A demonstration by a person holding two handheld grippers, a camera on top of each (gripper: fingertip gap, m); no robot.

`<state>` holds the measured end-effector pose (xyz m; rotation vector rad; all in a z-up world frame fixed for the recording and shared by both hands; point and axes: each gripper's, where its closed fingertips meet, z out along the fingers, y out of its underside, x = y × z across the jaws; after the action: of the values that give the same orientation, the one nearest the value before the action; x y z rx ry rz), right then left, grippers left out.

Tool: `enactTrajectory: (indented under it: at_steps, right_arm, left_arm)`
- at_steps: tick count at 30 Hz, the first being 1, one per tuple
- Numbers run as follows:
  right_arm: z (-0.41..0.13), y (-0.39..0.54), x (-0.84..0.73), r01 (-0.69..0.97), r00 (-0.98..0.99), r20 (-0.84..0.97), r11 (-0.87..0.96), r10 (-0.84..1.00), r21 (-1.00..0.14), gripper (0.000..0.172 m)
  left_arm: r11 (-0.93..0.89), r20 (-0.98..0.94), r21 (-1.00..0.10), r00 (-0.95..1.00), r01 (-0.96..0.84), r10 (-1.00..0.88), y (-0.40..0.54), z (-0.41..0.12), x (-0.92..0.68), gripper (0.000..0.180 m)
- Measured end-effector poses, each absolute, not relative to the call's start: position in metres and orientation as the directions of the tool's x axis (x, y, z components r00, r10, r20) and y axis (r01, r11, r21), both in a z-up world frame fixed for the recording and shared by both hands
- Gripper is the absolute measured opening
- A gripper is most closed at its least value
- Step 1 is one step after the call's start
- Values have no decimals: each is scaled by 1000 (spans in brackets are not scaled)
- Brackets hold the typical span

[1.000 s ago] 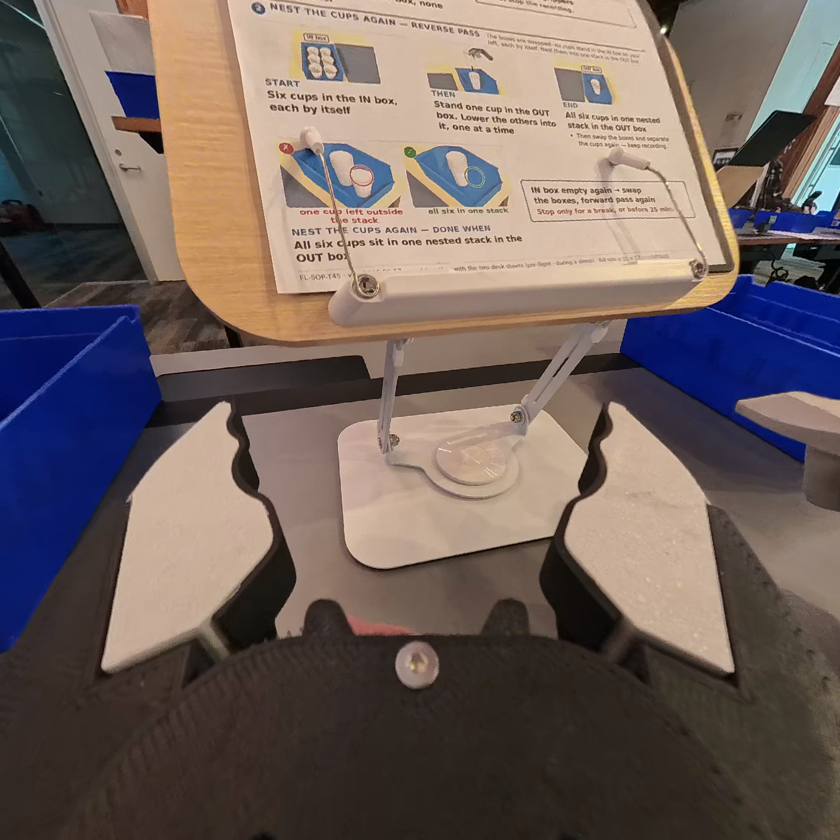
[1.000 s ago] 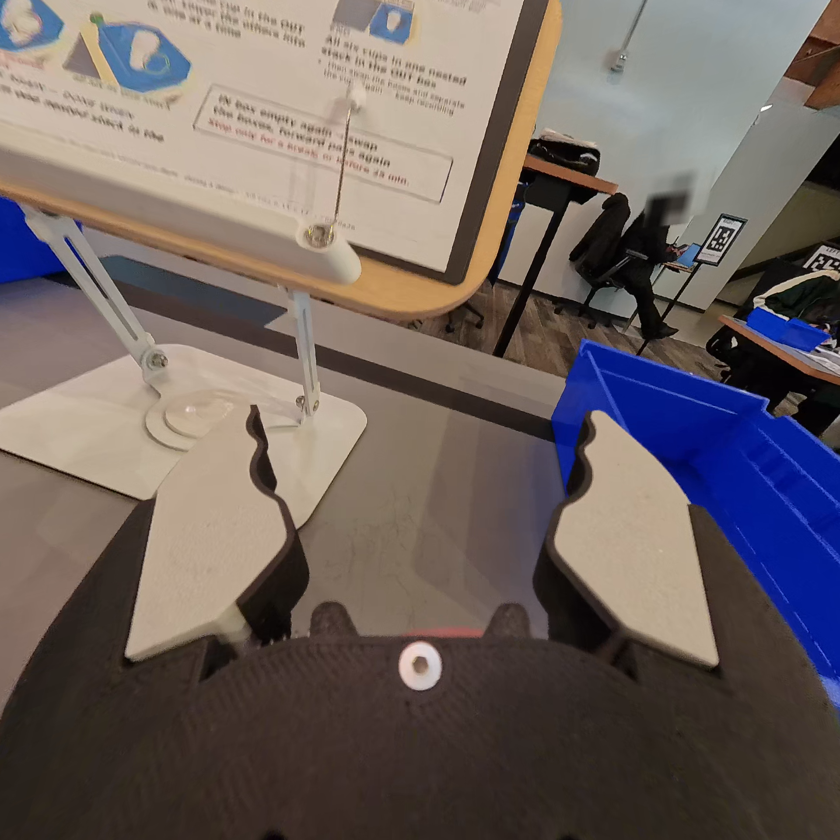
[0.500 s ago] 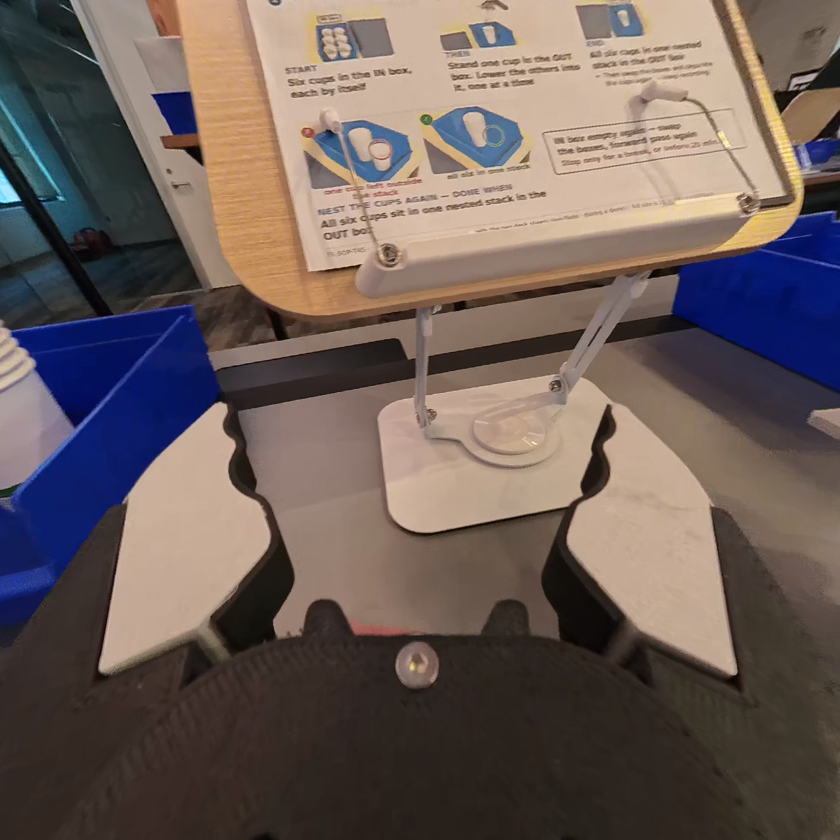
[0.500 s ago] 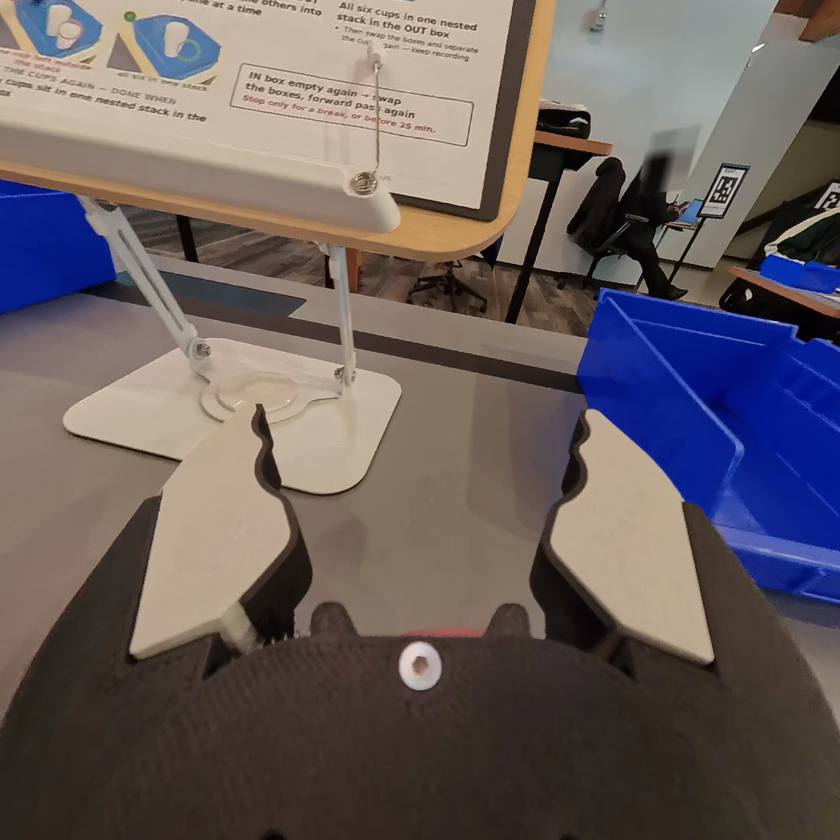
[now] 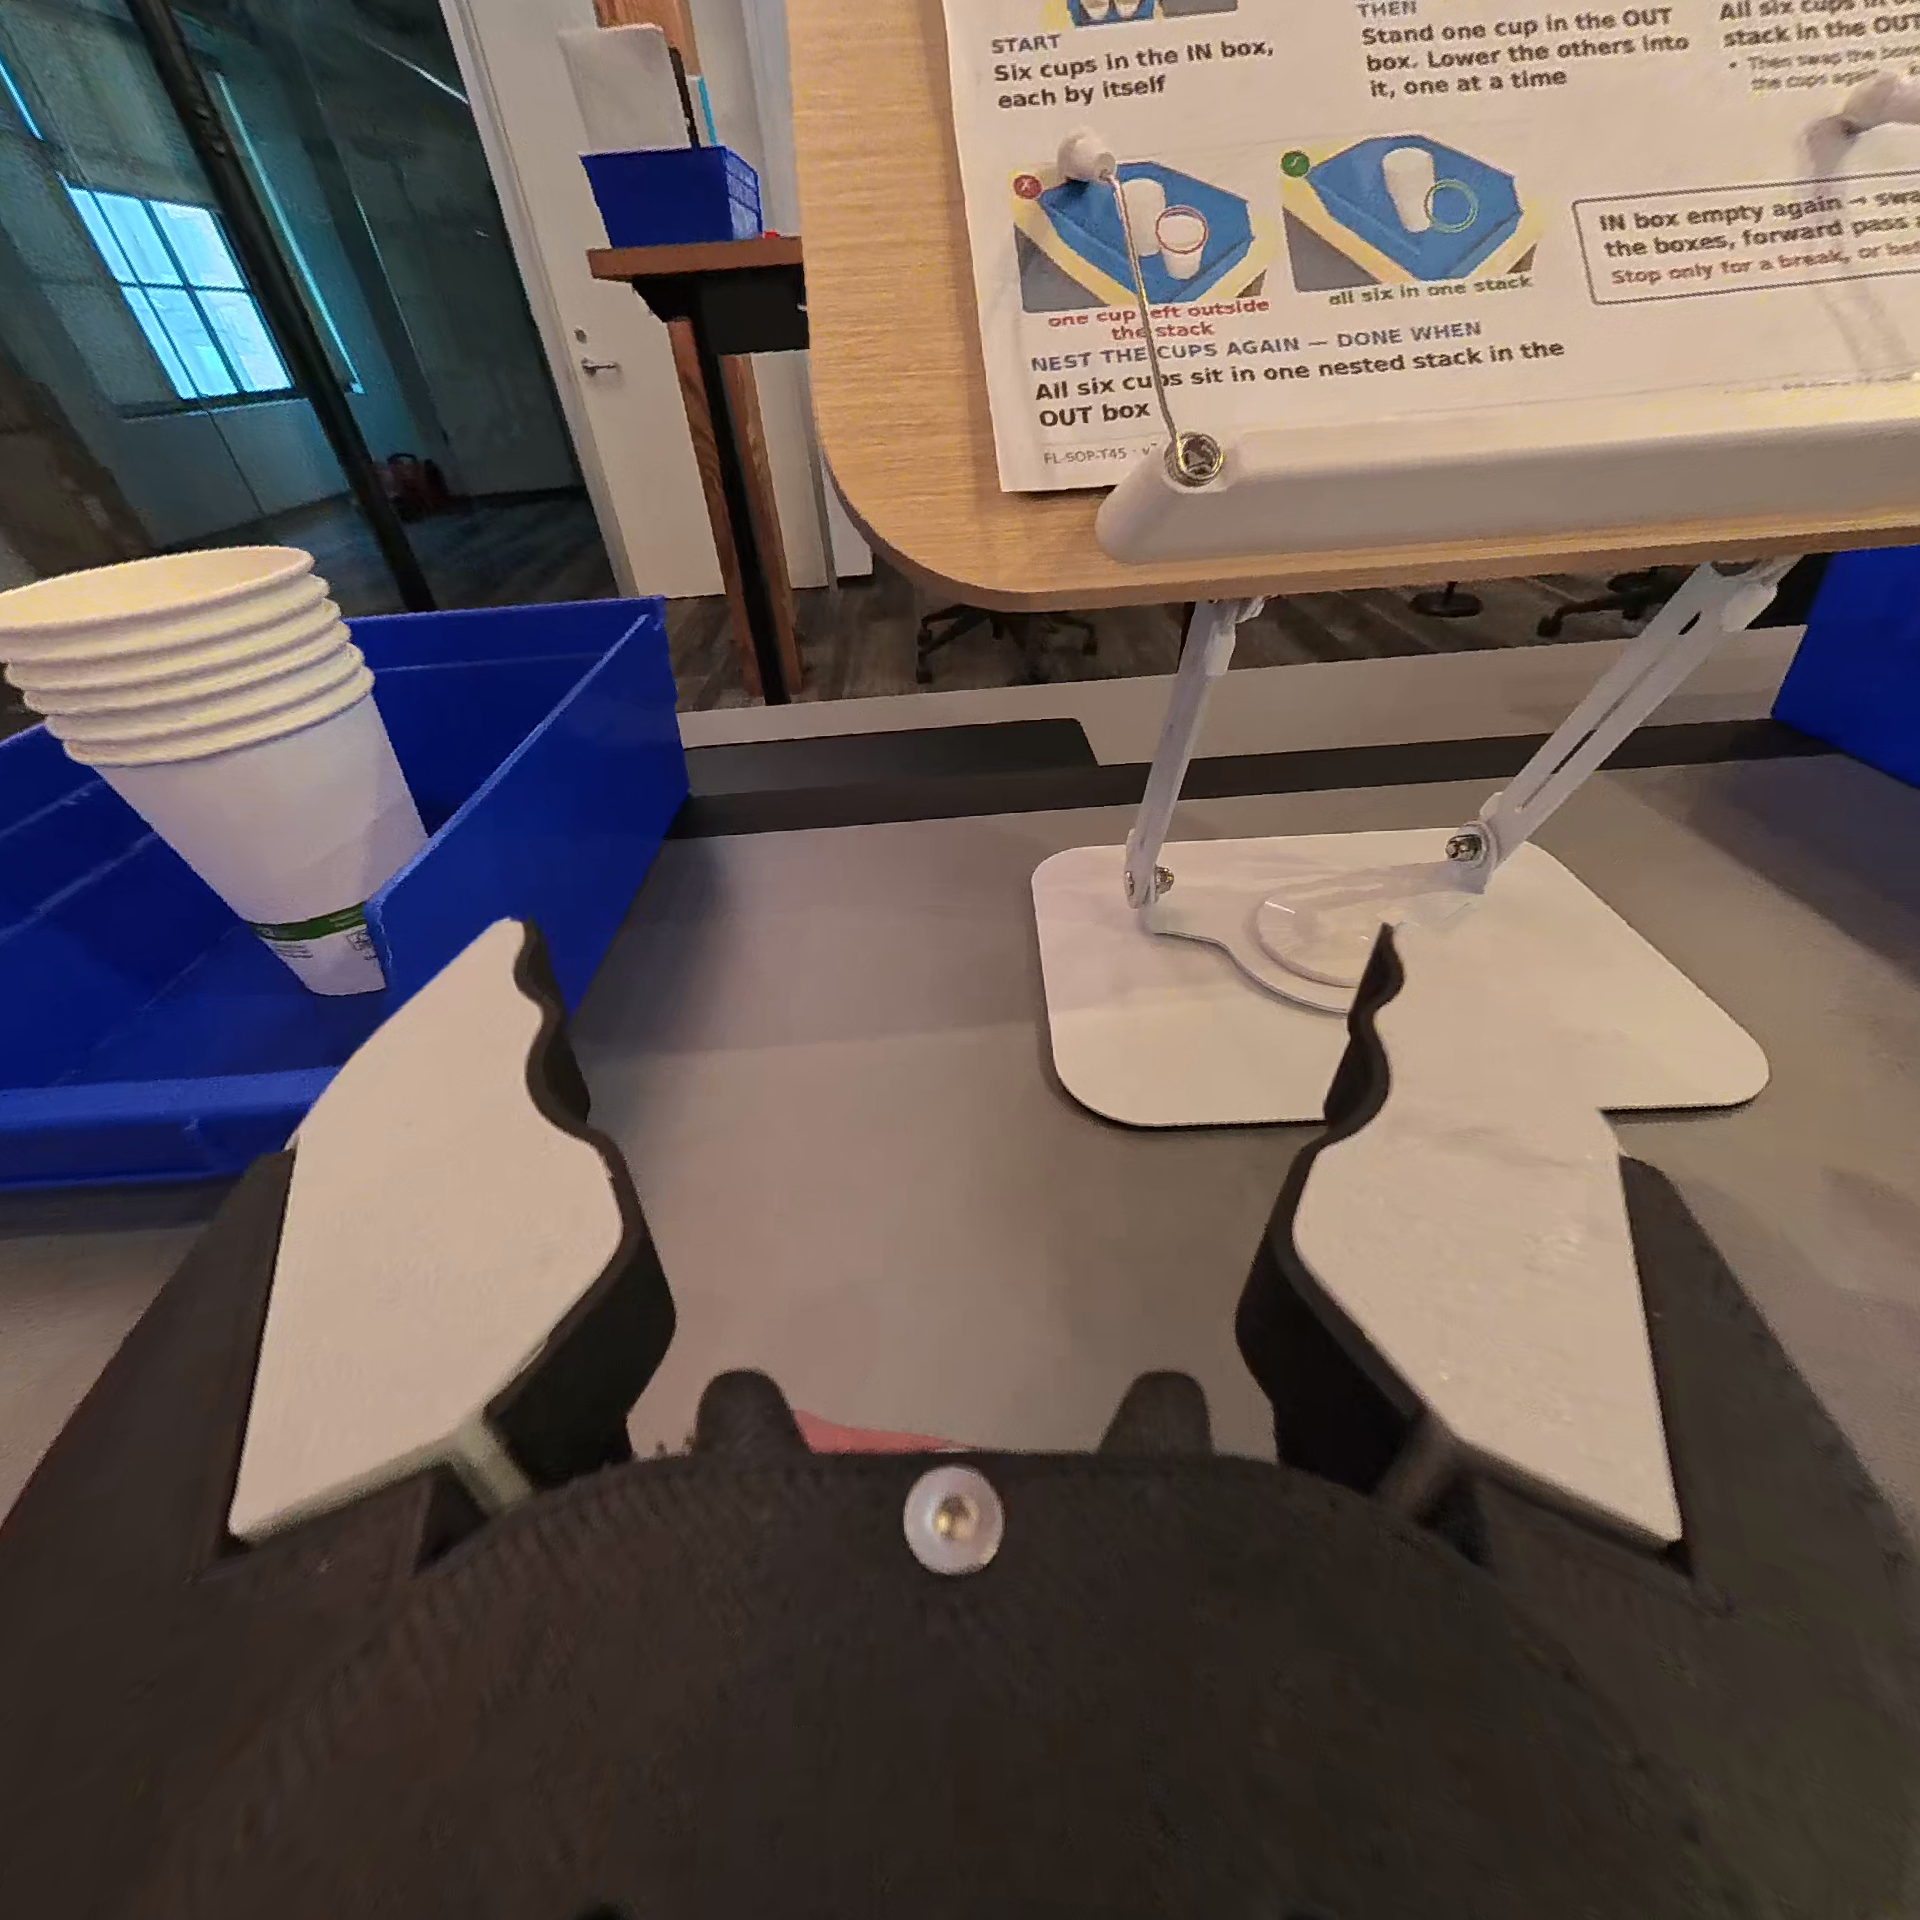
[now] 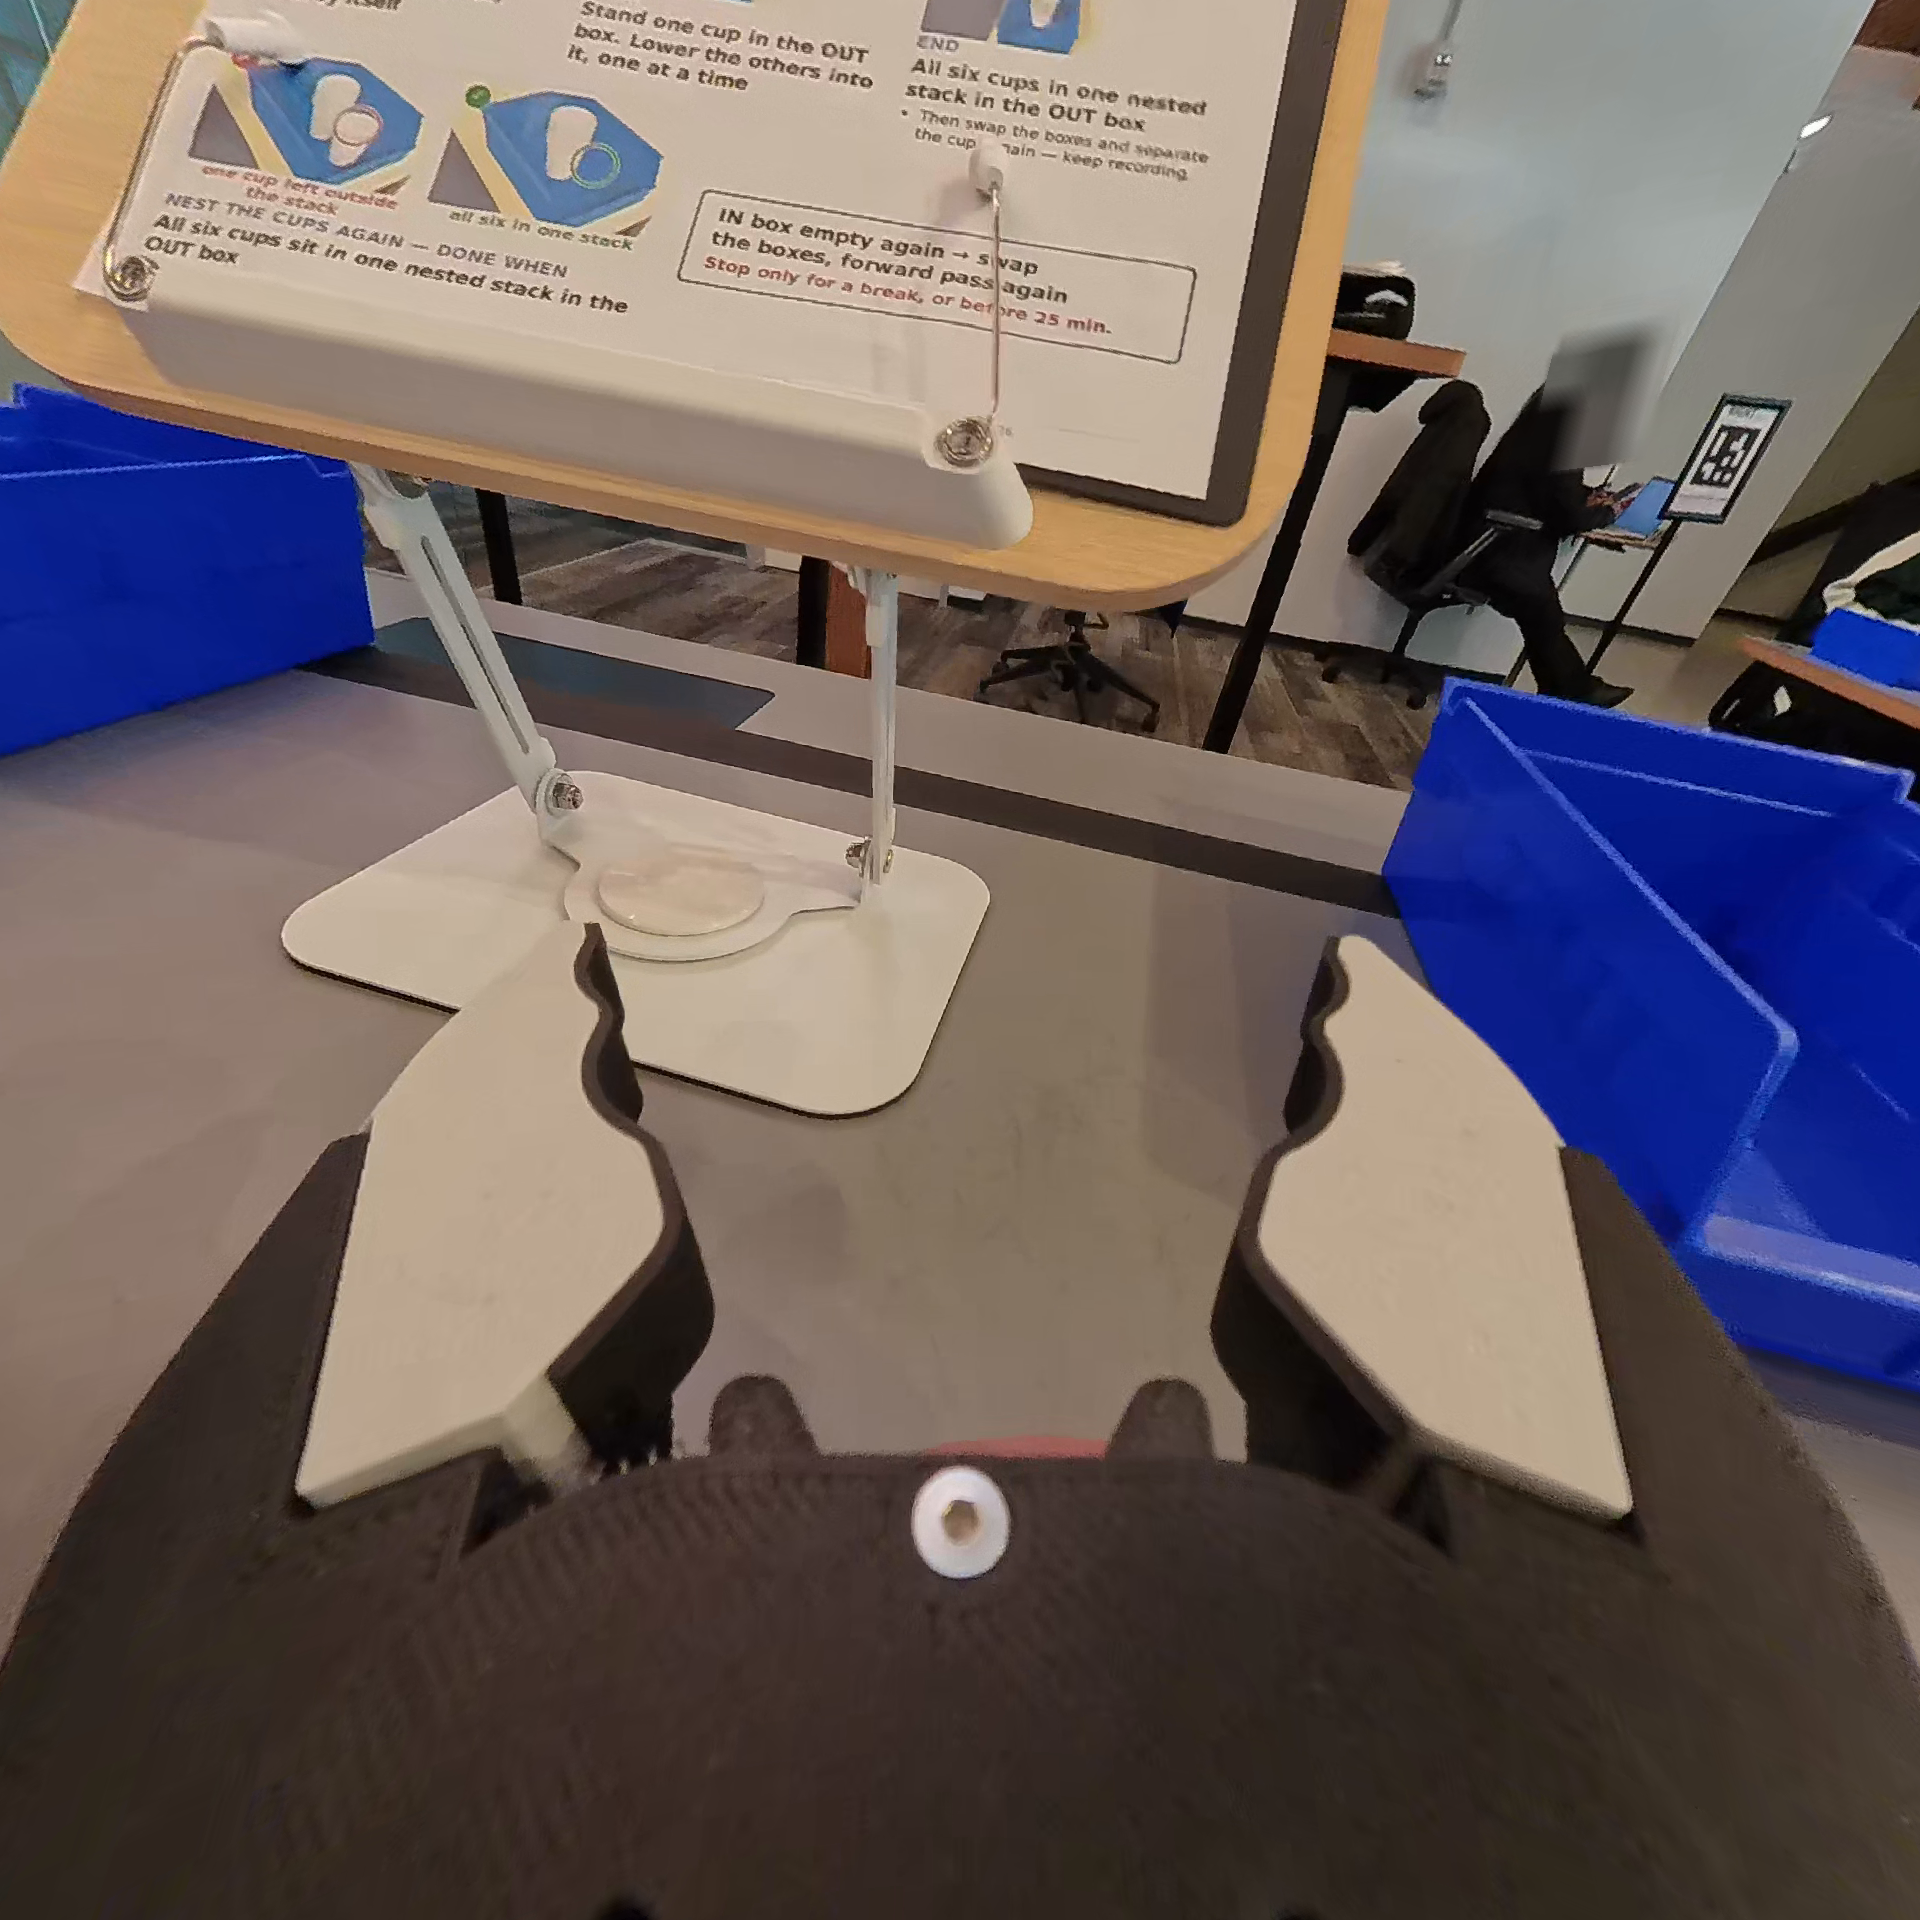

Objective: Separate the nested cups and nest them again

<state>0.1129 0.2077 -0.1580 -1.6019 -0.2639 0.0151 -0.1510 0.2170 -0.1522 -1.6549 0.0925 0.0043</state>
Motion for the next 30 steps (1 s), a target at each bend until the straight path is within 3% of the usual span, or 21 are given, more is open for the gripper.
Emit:
enactTrajectory:
  at_steps: [22,26,30]
  right_arm:
    - [-137,213,83,48,968,44,-8,246,-999,121]
    - [-106,192,53,19,936,39,61,351,-998,123]
    - [-50,137,-12,-39,753,120,225,647,-973,121]
  left_arm:
    - [-81,-39,-996,998,-43,-50,219,-151,-161,136]
    - [-90,-95,-991,995,-98,-35,219,-154,-159,131]
    - [-104,-127,-986,991,-130,-34,220,-157,-159,127]
